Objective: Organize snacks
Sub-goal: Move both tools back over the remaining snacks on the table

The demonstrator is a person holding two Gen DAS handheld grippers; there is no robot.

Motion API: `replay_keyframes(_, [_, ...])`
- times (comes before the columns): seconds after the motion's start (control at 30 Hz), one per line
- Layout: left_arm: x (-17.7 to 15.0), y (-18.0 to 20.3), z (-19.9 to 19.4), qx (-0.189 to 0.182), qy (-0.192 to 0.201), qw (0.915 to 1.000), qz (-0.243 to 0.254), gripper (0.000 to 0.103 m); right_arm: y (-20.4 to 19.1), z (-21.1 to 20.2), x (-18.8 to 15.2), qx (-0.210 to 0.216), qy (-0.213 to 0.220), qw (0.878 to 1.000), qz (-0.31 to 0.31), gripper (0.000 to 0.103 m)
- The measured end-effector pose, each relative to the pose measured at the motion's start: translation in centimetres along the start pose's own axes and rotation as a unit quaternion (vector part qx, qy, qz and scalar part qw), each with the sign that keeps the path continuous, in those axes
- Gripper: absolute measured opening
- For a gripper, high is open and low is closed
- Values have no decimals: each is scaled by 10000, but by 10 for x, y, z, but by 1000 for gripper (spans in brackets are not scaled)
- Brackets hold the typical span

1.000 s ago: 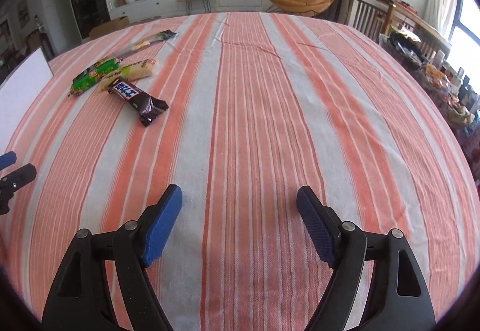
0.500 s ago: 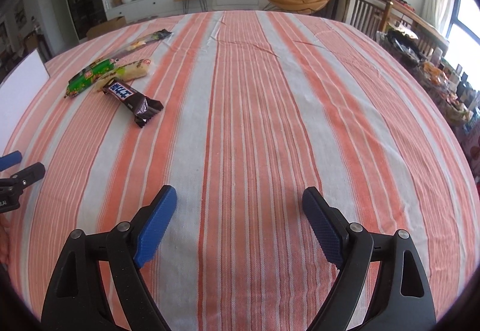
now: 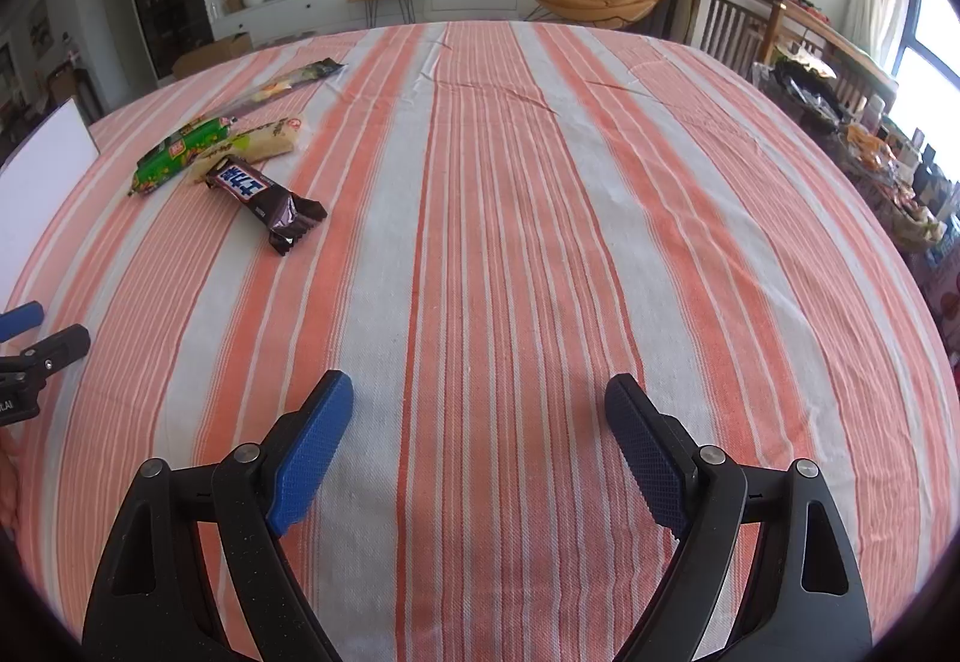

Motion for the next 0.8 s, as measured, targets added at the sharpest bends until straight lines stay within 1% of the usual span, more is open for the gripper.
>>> replay_keyframes(0.4, [1,1,1,-19,-24,10000,40,103,0,0,0,4,-3,10000,1,88])
replay_keyframes(0.43, [2,1,3,-89,-115,9998,154,103,0,0,0,9,-4,10000,2,89])
replay_keyframes(0.47, [6,1,5,-220,-298,9988,325,103,0,0,0,16,-5,10000,4,89])
replay_keyframes(0.5, [10,1,9,-360,-594,9961,540,103,0,0,0,20,-6,10000,6,89])
replay_keyframes(0.53, [18,-2,15,-411,-910,9927,674,103,0,1,0,21,-7,10000,5,89])
replay_keyframes(0.57, [28,-6,17,-359,-1056,9913,700,103,0,1,-1,22,-7,10000,7,89])
replay_keyframes(0.6, [43,-11,16,-325,-1037,9917,681,102,0,1,-1,22,-8,10000,6,89])
replay_keyframes(0.7, [100,-14,13,-482,-698,9941,677,102,-1,1,-1,24,-12,10000,1,90])
replay_keyframes(0.73, [118,-11,18,-497,-658,9937,757,102,-1,1,-1,26,-15,10000,-2,90])
replay_keyframes(0.8, [148,-4,39,-371,-717,9916,1015,102,-1,1,-1,26,-14,10000,0,91])
Point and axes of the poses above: each gripper's, at about its wrist camera, not at the fingertips, and z roughly the way its jaws point, y to its right, x to its top, the point moved 6 cm from there along z, roughly the way its jaws point, and after that the axes turned 3 degrees about z, right-handed, at the moved point
